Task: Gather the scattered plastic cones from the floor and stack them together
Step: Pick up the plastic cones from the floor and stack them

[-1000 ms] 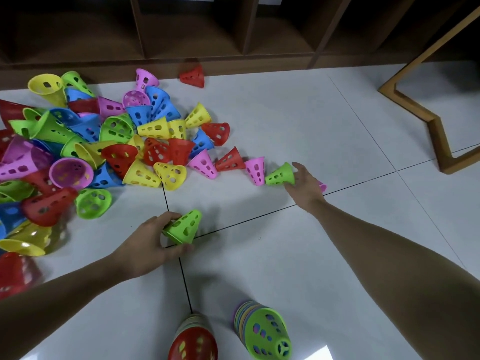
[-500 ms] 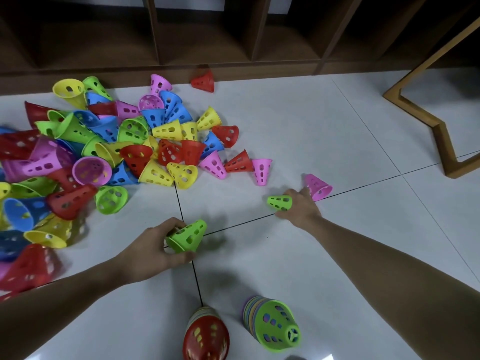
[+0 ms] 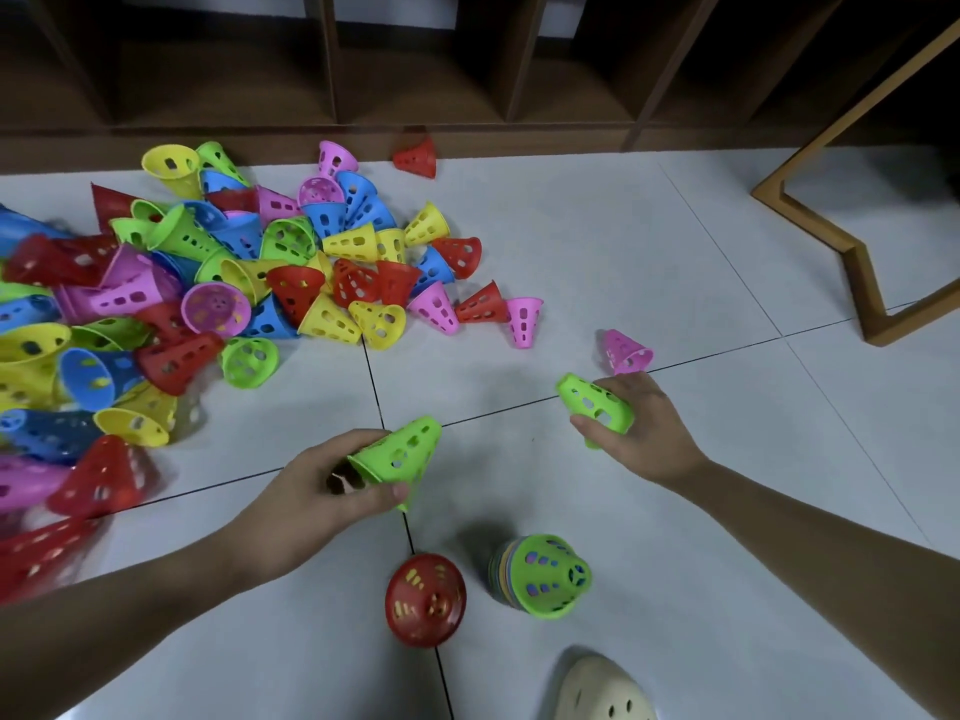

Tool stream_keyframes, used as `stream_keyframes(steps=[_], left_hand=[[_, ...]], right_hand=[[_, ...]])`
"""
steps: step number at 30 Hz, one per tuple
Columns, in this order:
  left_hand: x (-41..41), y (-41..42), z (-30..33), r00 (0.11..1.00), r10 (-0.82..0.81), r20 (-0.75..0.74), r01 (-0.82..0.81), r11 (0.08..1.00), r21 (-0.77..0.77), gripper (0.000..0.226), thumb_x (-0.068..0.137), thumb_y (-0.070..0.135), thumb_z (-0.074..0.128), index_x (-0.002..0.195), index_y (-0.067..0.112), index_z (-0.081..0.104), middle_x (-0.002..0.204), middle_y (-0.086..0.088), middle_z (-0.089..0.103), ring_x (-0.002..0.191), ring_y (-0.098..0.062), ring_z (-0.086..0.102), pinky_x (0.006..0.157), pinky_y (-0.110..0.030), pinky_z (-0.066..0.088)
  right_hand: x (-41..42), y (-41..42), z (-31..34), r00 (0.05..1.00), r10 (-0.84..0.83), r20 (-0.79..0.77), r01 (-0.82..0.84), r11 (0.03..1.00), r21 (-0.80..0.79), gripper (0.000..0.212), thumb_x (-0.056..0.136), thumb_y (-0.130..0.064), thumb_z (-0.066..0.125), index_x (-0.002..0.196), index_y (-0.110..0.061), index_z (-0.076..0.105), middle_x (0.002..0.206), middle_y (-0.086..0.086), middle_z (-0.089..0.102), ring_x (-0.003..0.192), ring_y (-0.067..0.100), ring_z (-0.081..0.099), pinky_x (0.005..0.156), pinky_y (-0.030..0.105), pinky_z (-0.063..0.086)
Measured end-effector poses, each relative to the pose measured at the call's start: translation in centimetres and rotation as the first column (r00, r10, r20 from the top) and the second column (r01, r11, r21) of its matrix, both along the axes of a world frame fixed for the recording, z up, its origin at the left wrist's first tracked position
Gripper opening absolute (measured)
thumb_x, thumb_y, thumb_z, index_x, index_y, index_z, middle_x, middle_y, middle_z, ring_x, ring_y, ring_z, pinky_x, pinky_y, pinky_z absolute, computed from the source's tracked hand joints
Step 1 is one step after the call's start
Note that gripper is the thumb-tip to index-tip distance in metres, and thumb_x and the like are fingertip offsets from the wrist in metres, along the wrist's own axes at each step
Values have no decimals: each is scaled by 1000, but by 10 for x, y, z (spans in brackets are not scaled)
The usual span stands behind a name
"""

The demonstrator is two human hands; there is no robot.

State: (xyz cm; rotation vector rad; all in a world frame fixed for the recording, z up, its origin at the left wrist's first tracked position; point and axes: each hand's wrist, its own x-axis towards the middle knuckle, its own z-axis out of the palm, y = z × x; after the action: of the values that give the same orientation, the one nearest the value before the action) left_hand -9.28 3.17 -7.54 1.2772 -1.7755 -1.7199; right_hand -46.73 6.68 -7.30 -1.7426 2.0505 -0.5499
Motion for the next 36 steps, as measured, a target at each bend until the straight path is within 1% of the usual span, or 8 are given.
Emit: stream_keyframes(steps=[5,9,13,20,27,30,33,36], left_hand=[[8,39,13,999,-15,-51,6,984,-176,64,73,19,89,128,28,59,123,8,66,113,-15,61,98,-29,48],[11,67,24,998,-26,-57,9,961,-275,57,71,26,85,122,24,58,117,4,64,109,-19,61,90,-28,50],[11,85,31,997,-57,-53,38,950,-310,47,77,31,80,117,20,59,111,1,63,105,-22,61,86,-33,51],[6,108,37,998,37,-48,-53,916,-397,40,81,46,72,113,33,53,107,8,63,99,-16,60,79,-15,45],[10,109,17,982,-166,90,189,890,-415,42,88,43,73,126,34,58,122,22,64,112,-5,62,90,-15,47],[20,100,0,963,-203,177,260,868,-424,49,83,56,70,126,35,58,124,28,61,119,2,58,99,-16,43],[22,92,-10,943,-225,244,315,837,-446,55,82,72,57,123,35,57,122,28,59,112,1,59,96,-19,44],[21,86,-15,919,-240,313,368,807,-462,62,80,82,47,124,39,55,123,24,61,112,0,57,96,-21,45]], right_hand=[[18,37,23,991,67,113,-58,995,-86,35,75,-55,67,101,-32,64,99,-11,60,102,4,53,90,13,39],[40,60,41,983,161,91,-137,964,-228,30,81,-50,65,99,-26,64,89,-5,57,90,14,54,83,23,42],[54,83,37,950,298,-97,-314,911,-267,40,84,-47,65,100,-11,64,90,2,58,85,22,54,77,39,44],[60,110,34,961,270,-61,-276,926,-258,49,84,-51,64,111,-10,61,99,-3,59,92,14,51,87,28,38],[53,117,16,888,439,-141,-446,895,-25,50,82,-57,69,113,-19,59,105,-8,59,100,11,53,95,32,40],[54,118,4,871,482,-92,-475,875,90,50,82,-55,71,118,-22,58,111,-12,59,106,6,52,99,31,40],[55,113,4,862,503,-69,-492,861,132,49,82,-53,73,117,-23,58,111,-12,60,106,6,53,98,32,41],[52,105,10,835,546,-59,-524,824,216,63,76,-61,76,124,-27,55,118,-20,55,112,1,49,102,27,39]])
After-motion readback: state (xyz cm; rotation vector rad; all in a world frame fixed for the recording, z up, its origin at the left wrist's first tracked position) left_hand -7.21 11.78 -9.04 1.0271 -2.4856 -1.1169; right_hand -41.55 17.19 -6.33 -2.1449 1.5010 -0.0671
